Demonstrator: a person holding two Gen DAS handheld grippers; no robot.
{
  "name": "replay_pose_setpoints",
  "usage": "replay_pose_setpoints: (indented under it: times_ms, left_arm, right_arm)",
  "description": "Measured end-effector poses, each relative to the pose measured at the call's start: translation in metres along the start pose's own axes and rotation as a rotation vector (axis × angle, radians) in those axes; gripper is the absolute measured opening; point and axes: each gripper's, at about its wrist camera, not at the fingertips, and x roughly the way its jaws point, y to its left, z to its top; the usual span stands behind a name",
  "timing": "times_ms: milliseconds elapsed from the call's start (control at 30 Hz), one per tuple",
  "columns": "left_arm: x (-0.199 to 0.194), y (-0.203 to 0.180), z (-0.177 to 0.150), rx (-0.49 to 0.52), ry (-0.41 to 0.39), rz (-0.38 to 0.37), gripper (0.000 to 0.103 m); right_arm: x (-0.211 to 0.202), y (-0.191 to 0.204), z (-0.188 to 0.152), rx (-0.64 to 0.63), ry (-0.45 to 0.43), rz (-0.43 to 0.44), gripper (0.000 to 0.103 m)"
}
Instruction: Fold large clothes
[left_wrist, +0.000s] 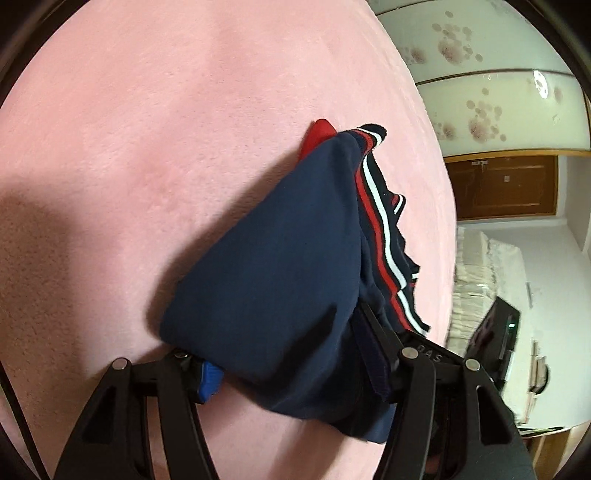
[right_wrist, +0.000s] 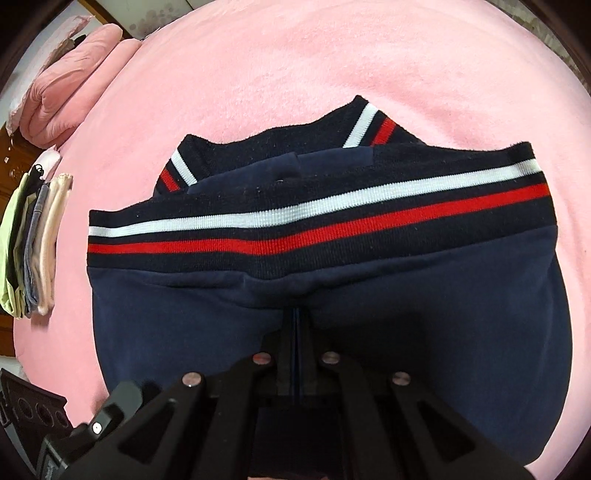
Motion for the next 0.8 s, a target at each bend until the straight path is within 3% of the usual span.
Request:
replay_pose_setpoints:
  times_ms: [100,133,167,200,267,567,800]
  left_arm:
    - [-0.001,-0.008,0.0,0.027,-0.021,0.047,0.06]
    - [-0.008,-0.009,0.001,0.03,-0.031,0.065,0.055]
    - [-0.009,-0.012,0.001,0.028,-0.043,0.107,0.041]
    - [-0.009,-0.014,0.002,0.017,-0.046,0.139,0.034]
    - [-0.013,-0.018,0.0,-0.022,-0.086,0.132,0.018]
    - [-0.023,-0.063,-0.012,0.149,-0.147,0.214,0.014]
    - [-0.036,-0.116,-0.045,0.424,-0.202,0.34,0.013]
  right_arm:
    - [-0.003,-0.007,-0.002,-0.008,-0.004,-0.001,0.0]
    - [-0.005,-0.007,0.0,-0.009,-0.005,0.0,0.0]
    - [-0.006,-0.008,0.0,-0.012,-0.008,0.002,0.0]
    - [-0.006,-0.008,-0.001,-0.017,-0.009,0.003,0.0]
    - [-0.006,-0.009,-0.001,-0.024,-0.009,0.006,0.0]
    - [-0.007,-0.018,-0.005,-0.017,-0.006,0.044,0.0]
    - [-0.028,-0.04,-0.013,0.0,-0.026,0.138,0.0]
